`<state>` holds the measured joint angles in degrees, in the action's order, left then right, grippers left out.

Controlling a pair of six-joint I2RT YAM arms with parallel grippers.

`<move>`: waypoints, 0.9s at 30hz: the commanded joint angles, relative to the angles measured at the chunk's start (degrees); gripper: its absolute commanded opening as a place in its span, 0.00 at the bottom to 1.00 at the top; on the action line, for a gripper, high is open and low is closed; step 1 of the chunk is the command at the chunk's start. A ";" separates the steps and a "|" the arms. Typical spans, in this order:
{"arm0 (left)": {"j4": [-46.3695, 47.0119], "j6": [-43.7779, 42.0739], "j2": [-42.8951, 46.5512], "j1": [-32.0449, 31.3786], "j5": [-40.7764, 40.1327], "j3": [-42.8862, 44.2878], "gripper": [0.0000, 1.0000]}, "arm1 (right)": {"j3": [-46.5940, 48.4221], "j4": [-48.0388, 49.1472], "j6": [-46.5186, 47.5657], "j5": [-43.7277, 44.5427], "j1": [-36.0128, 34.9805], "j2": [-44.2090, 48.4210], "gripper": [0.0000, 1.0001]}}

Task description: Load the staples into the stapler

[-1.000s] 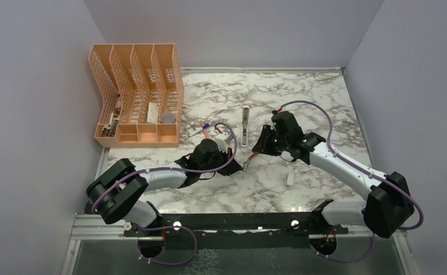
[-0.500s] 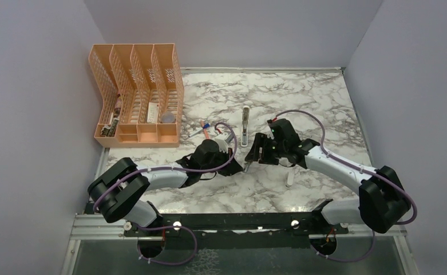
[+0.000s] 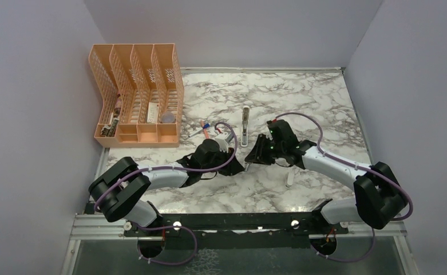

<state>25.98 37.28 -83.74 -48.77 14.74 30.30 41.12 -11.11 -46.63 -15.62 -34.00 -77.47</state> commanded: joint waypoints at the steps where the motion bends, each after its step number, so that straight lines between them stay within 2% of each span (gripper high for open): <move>1: 1.69 0.35 0.21 -0.11 -0.17 0.73 0.34 | 1.19 -1.13 -0.47 6.62 0.16 0.61 0.31; 3: 0.76 -0.08 0.67 -0.10 -1.14 0.70 0.45 | 4.14 -4.98 2.51 10.16 0.18 -0.16 0.31; 6: -2.78 -0.24 1.77 -0.09 -4.47 1.23 0.56 | 9.63 -11.55 10.94 13.84 0.60 -2.76 0.31; 10: -3.51 0.08 3.88 -0.14 -5.29 0.95 0.64 | 16.30 -18.36 18.43 14.90 2.73 -7.90 0.31; 14: -5.78 -0.47 5.16 -0.09 -7.75 1.54 0.67 | 22.93 -23.50 21.39 17.44 3.50 -13.13 0.31; 19: -12.96 -1.91 6.13 -0.09 -14.03 3.59 0.69 | 30.30 -27.30 22.82 20.31 3.68 -19.57 0.32; 27: -16.66 -5.90 7.08 -0.09 -16.63 4.76 0.69 | 37.53 -30.45 23.52 22.65 3.94 -28.85 0.33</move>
<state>11.94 34.35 -78.41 -48.77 1.41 33.76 75.64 -37.71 -24.53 3.84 -30.30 -103.13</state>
